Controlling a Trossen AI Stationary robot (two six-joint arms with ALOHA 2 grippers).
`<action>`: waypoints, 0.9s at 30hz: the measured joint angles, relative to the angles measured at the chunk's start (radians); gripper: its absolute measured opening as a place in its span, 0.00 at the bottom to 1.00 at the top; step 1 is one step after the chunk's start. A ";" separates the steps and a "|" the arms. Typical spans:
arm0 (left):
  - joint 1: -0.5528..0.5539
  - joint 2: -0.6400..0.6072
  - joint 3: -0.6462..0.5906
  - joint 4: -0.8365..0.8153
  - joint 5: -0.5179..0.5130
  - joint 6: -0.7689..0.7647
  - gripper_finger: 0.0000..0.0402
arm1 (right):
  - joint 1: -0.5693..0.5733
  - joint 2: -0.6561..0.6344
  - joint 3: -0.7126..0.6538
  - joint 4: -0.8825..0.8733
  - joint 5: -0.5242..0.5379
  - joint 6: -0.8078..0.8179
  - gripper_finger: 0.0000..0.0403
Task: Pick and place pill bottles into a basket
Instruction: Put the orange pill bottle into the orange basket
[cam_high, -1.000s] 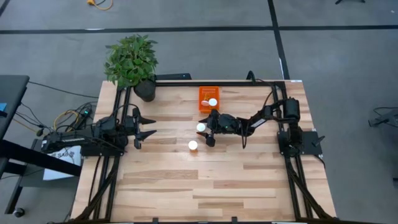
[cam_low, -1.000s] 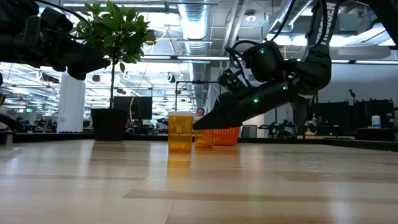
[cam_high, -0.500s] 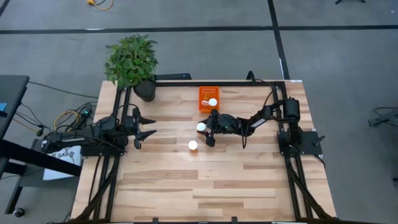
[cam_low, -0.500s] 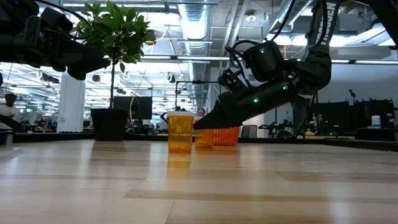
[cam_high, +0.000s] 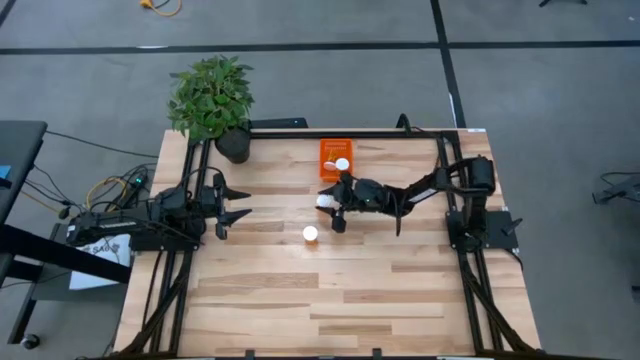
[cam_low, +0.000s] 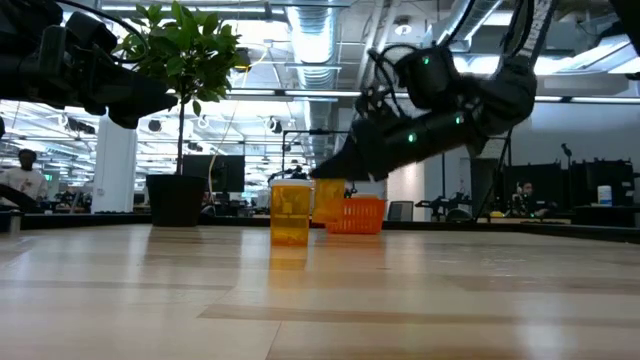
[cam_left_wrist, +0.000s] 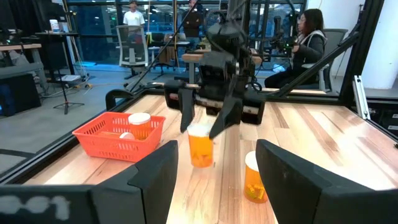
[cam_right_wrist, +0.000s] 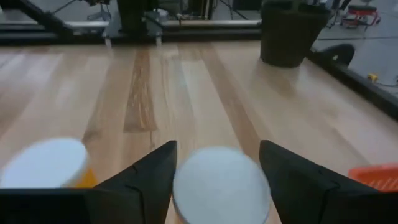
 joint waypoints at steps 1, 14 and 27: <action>0.000 0.000 0.000 0.000 0.000 0.000 0.52 | -0.004 -0.021 0.000 -0.016 0.000 0.000 0.55; 0.000 0.000 0.000 0.000 0.000 0.000 0.52 | -0.066 -0.229 0.000 -0.250 -0.006 -0.022 0.39; 0.000 0.000 0.000 0.000 0.000 0.000 0.52 | -0.015 -0.172 0.000 -0.277 -0.003 -0.020 0.65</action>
